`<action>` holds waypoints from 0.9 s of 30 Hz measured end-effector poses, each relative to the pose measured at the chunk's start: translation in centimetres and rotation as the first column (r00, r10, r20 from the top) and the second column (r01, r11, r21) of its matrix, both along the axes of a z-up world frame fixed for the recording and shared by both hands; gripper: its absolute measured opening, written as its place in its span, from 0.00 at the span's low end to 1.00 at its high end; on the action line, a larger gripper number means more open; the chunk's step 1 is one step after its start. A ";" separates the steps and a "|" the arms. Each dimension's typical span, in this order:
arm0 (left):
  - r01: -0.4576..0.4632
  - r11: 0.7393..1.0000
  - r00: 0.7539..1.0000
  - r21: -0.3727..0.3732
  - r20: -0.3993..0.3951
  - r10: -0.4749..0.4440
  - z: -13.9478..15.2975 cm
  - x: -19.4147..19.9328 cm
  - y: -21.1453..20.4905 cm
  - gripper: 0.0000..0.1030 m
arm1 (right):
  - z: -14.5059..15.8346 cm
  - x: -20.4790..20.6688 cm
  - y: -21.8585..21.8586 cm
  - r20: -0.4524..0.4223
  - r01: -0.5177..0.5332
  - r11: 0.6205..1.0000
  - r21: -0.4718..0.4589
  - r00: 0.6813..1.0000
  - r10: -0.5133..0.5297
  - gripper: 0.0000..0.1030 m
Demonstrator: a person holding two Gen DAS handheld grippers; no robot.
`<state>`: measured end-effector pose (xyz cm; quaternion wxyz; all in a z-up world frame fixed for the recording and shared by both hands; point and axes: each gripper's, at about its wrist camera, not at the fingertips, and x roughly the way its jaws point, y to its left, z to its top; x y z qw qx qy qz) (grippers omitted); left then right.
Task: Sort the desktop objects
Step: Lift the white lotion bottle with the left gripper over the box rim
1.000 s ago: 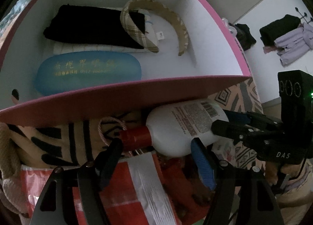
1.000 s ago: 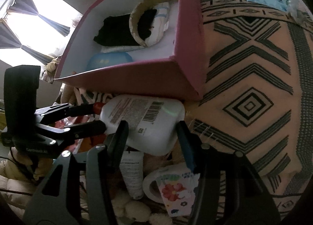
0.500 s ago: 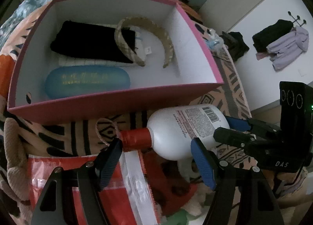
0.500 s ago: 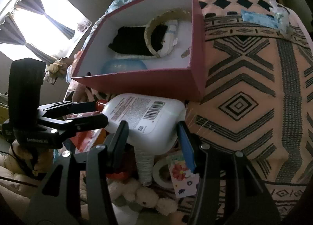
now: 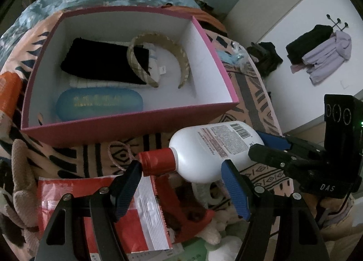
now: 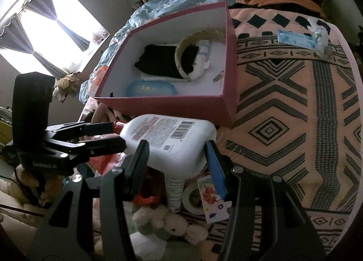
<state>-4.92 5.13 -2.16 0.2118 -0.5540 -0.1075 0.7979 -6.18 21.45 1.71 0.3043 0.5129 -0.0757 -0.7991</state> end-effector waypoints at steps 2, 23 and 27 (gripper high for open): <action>-0.002 1.000 1.000 -0.002 -0.015 0.002 0.5 0.0 -0.1 0.71 | 0.4 0.1 -0.1 -0.009 -0.003 1.000 -0.001 1.000 0.003 0.52; -0.031 1.000 0.993 -0.002 -0.116 0.031 3.8 -0.7 -0.9 0.71 | 3.3 -0.4 -0.6 -0.081 -0.016 0.999 -0.033 0.997 0.013 0.53; -0.034 0.999 0.991 0.000 -0.127 0.033 4.0 -1.1 -1.1 0.71 | 3.5 -0.7 -0.7 -0.090 -0.014 0.999 -0.036 0.996 0.011 0.53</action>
